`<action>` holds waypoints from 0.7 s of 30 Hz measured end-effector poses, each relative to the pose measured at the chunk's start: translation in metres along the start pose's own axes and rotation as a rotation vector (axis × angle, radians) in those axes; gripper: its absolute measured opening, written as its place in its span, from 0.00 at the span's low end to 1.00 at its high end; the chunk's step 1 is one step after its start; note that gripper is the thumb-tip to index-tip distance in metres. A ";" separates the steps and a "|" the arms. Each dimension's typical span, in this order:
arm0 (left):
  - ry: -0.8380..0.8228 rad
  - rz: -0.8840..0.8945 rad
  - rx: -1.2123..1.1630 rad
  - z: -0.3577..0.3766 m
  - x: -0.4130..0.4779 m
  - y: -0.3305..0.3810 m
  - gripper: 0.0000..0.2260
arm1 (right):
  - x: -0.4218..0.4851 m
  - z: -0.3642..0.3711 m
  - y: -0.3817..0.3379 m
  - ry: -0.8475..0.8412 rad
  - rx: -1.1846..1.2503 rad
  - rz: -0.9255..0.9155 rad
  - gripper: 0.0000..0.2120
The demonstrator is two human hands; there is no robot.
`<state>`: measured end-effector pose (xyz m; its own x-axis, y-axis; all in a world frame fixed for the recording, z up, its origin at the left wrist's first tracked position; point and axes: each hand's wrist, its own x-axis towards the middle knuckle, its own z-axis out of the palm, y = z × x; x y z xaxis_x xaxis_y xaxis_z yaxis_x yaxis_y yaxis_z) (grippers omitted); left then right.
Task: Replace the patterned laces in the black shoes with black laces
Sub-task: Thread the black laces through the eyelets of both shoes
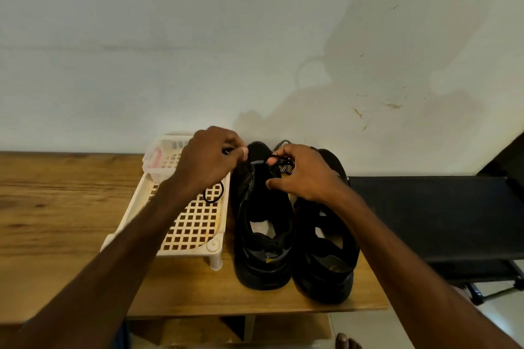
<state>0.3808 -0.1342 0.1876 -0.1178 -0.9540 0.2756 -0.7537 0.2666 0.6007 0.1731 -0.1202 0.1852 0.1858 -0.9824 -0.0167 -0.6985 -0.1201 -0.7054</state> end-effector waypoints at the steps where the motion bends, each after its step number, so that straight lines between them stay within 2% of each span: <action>1: 0.023 -0.027 -0.126 -0.003 0.000 0.002 0.04 | 0.000 0.001 0.000 -0.004 -0.027 0.001 0.17; 5: 0.091 -0.170 -0.687 -0.020 0.003 0.010 0.06 | 0.001 0.005 -0.001 -0.009 -0.131 0.039 0.13; 8: 0.137 -0.270 -0.888 -0.023 0.005 0.009 0.08 | 0.002 0.010 0.000 0.015 -0.224 0.045 0.17; 10: 0.095 -0.241 -0.741 -0.018 0.004 0.008 0.08 | 0.002 0.012 0.000 0.050 -0.257 0.059 0.25; 12: 0.013 -0.115 -0.362 -0.010 0.001 0.006 0.05 | 0.000 0.014 -0.001 0.118 -0.253 0.092 0.27; 14: -0.080 -0.065 0.065 -0.003 -0.003 0.004 0.07 | -0.002 0.017 -0.001 0.133 -0.221 0.142 0.21; 16: -0.116 -0.084 0.320 0.002 -0.004 0.003 0.08 | -0.003 0.021 -0.001 0.118 -0.218 0.174 0.13; 18: -0.131 -0.078 0.419 0.004 -0.003 0.003 0.09 | -0.004 0.023 -0.001 0.134 -0.230 0.182 0.07; 21: -0.134 -0.066 0.370 0.003 -0.002 0.003 0.08 | -0.004 0.025 -0.003 0.154 -0.238 0.181 0.05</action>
<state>0.3765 -0.1322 0.1871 -0.1263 -0.9833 0.1309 -0.9414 0.1604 0.2966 0.1916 -0.1121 0.1692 -0.0499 -0.9987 -0.0070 -0.8558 0.0463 -0.5153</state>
